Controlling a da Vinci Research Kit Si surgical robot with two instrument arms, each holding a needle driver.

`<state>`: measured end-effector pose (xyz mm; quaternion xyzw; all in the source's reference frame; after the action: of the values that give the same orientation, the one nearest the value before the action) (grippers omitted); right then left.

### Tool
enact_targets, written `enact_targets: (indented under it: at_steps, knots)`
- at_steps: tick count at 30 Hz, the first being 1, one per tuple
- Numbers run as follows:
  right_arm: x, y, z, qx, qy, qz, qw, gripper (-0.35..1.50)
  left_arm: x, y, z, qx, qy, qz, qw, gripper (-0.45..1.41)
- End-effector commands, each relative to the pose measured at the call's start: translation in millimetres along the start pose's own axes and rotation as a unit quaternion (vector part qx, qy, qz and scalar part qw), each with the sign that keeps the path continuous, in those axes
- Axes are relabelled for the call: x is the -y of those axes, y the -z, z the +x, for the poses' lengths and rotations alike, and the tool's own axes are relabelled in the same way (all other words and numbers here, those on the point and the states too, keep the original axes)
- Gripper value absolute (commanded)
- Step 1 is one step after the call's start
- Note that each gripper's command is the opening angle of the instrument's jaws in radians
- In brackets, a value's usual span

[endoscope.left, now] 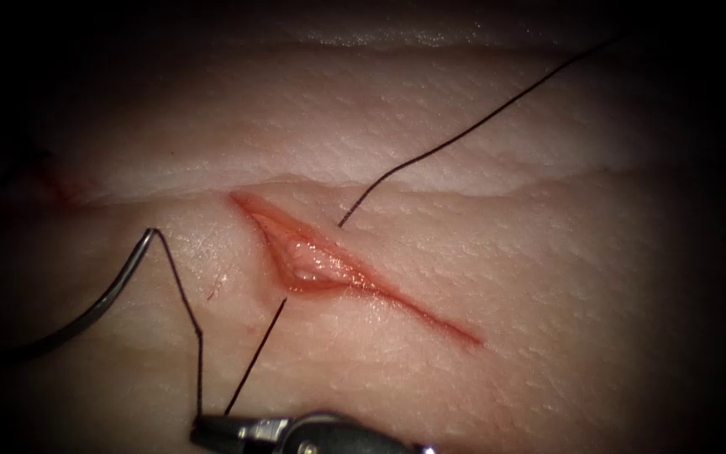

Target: Wound Closure

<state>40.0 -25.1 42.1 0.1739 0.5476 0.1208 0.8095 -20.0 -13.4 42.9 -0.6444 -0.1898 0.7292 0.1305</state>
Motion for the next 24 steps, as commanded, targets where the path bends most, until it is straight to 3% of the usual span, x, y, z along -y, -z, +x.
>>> enact_targets:
  at_steps: [1,4,5,6,7,8,11,21,24]
  knots:
    - [0.9,-1.1,1.6,-0.005,0.002,0.006,1.000,-0.35,-0.2,-0.3,-0.3,-0.004,-0.001,0.002,1.000,-0.45]
    - [0.5,-1.1,2.2,-0.004,0.007,0.005,1.000,-0.35,-0.6,0.2,-0.1,-0.006,-0.006,0.004,1.000,-0.45]
    - [0.1,-1.0,2.3,-0.007,0.011,0.000,1.000,-0.16,-0.6,0.4,0.0,-0.007,-0.008,0.004,1.000,-0.45]
    - [-0.9,-0.5,2.1,-0.011,0.014,-0.020,1.000,0.44,-0.5,1.0,0.1,-0.006,-0.011,0.017,1.000,-0.45]
    - [-1.4,-0.3,2.0,-0.010,0.015,-0.027,0.999,0.66,-0.5,1.3,0.2,-0.007,-0.013,0.022,1.000,-0.45]
    - [-2.0,0.1,1.8,-0.008,0.020,-0.036,0.999,0.83,-0.4,1.7,0.3,-0.009,-0.011,0.028,0.999,-0.45]
    - [-3.5,1.3,1.3,0.003,0.030,-0.060,0.998,1.10,-0.1,3.0,0.6,-0.021,-0.009,0.048,0.999,-0.45]
    - [-7.1,4.6,-0.8,0.030,0.077,-0.112,0.990,1.15,1.9,7.3,1.9,-0.038,-0.008,0.128,0.991,-0.45]
    - [-8.3,4.6,-1.6,0.048,0.096,-0.135,0.985,1.15,2.0,7.4,1.9,-0.039,-0.007,0.130,0.991,-0.45]
